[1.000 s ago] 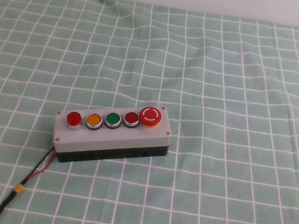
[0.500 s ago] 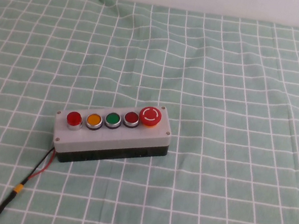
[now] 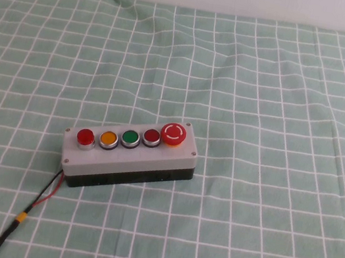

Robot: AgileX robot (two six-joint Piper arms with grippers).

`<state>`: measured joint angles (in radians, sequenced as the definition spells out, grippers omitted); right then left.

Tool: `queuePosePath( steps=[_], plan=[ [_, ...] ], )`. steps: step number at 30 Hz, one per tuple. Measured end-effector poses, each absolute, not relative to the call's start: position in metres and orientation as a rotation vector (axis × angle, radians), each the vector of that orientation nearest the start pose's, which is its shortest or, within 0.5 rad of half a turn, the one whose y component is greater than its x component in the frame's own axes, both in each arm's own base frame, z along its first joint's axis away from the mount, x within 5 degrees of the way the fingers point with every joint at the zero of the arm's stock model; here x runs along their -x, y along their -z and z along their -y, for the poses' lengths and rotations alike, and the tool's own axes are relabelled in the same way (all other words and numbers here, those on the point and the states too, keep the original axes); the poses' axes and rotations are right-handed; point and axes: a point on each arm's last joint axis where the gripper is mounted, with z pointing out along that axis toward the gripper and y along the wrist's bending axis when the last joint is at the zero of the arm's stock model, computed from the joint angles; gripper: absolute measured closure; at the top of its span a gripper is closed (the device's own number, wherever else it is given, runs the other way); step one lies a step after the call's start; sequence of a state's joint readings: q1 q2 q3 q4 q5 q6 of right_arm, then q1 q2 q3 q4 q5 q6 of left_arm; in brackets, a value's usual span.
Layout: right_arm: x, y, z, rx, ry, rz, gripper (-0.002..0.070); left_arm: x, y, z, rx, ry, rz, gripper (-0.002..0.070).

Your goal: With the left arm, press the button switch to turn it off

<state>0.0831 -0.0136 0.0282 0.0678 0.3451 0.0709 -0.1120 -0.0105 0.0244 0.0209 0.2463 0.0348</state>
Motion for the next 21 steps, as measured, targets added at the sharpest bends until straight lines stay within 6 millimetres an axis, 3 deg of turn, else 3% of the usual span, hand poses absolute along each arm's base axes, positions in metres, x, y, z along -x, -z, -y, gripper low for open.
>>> queuePosePath(
  steps=[6,21],
  plan=[
    [-0.053,-0.173,-0.007,-0.032,-0.173,-1.846,0.0692,-0.052,-0.17,0.005,-0.146,0.036,-1.88,0.0678],
    [-0.053,-0.173,-0.007,-0.032,-0.173,-1.846,0.0692,-0.052,-0.17,0.005,-0.142,0.039,-1.882,0.0678]
  ],
)
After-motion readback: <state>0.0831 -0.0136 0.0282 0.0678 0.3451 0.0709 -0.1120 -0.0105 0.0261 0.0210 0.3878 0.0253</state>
